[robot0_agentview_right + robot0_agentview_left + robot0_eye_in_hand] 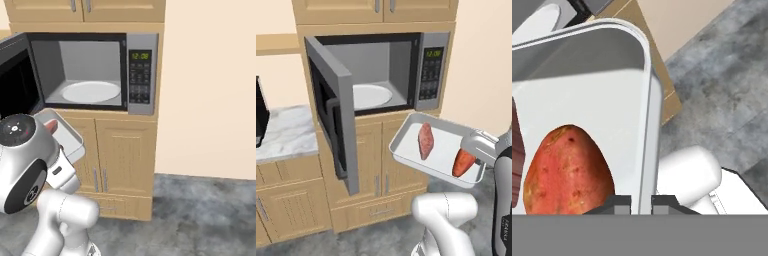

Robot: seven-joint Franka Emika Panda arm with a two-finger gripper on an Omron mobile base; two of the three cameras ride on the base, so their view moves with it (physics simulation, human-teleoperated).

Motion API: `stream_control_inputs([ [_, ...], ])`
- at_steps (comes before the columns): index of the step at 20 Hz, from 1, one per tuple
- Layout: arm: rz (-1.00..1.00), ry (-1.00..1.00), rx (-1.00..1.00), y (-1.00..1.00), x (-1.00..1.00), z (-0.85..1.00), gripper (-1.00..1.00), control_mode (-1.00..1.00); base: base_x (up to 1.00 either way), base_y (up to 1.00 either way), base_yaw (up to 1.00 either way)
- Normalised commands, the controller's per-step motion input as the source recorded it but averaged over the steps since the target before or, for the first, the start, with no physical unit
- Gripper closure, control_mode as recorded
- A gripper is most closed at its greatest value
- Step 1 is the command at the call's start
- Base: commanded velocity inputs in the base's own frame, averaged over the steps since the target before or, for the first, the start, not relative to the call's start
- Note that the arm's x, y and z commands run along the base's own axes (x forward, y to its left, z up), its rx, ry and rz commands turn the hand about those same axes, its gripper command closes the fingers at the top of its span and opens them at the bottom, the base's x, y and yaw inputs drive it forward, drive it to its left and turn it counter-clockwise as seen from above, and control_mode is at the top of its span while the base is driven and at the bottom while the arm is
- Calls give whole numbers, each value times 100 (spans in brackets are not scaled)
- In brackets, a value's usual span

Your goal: Place the tupperware containing the steak and sweet potato meal in the microwave. Close the microwave door and press the start button to reheat the meal.

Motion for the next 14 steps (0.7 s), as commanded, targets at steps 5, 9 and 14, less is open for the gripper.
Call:
stream_control_inputs([
  [5,0,0,0,0,0,0,100,100,46,-18,39],
  [9,0,0,0,0,0,0,100,100,46,-52,26],
  [14,0,0,0,0,0,0,100,100,42,-58,19],
])
